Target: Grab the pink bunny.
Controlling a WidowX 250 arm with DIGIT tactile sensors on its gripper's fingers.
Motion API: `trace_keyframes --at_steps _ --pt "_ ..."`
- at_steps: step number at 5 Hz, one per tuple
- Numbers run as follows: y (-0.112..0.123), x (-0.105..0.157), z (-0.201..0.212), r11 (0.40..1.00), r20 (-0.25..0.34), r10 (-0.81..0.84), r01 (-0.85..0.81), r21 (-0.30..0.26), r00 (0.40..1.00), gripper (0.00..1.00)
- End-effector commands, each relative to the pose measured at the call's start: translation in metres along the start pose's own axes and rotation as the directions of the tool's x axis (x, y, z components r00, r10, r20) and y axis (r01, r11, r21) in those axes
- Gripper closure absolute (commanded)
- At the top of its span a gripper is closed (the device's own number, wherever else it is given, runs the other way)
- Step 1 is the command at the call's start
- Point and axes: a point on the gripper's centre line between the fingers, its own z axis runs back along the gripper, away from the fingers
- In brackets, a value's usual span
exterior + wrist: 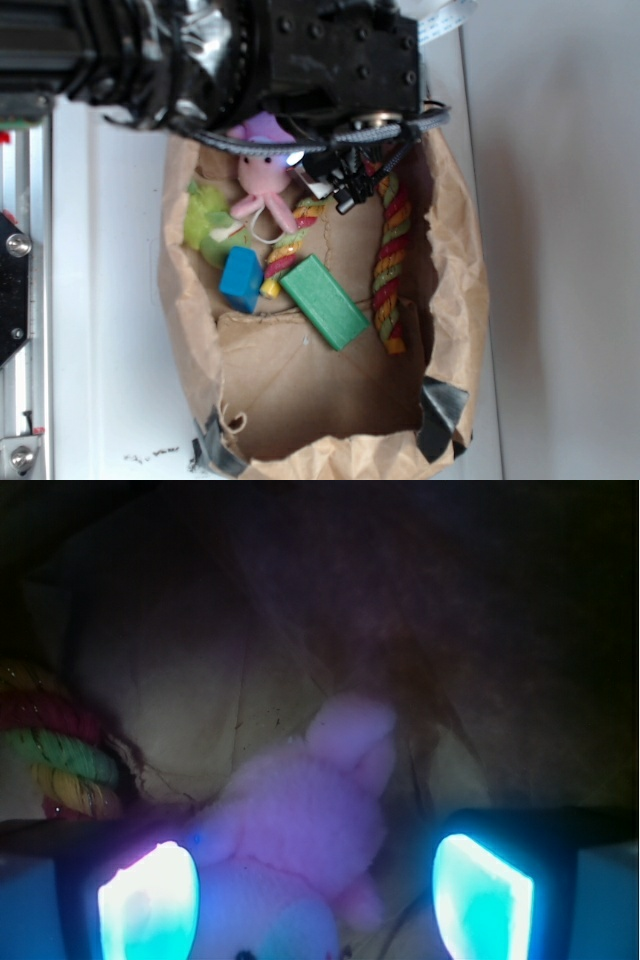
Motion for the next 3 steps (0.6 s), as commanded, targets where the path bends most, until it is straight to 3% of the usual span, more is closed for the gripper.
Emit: trace_keyframes --at_steps 1,2,3 --pt "-0.0055 0.0053 -0.0146 0.998 0.066 -0.015 0.010 0.070 0.998 0.00" --pt "-0.0102 0.0037 -0.0195 0.995 0.073 -0.005 -0.002 0.102 0.997 0.00" --pt "-0.0073 0.0045 -0.0194 0.995 0.070 0.010 -0.017 0.103 0.997 0.52"
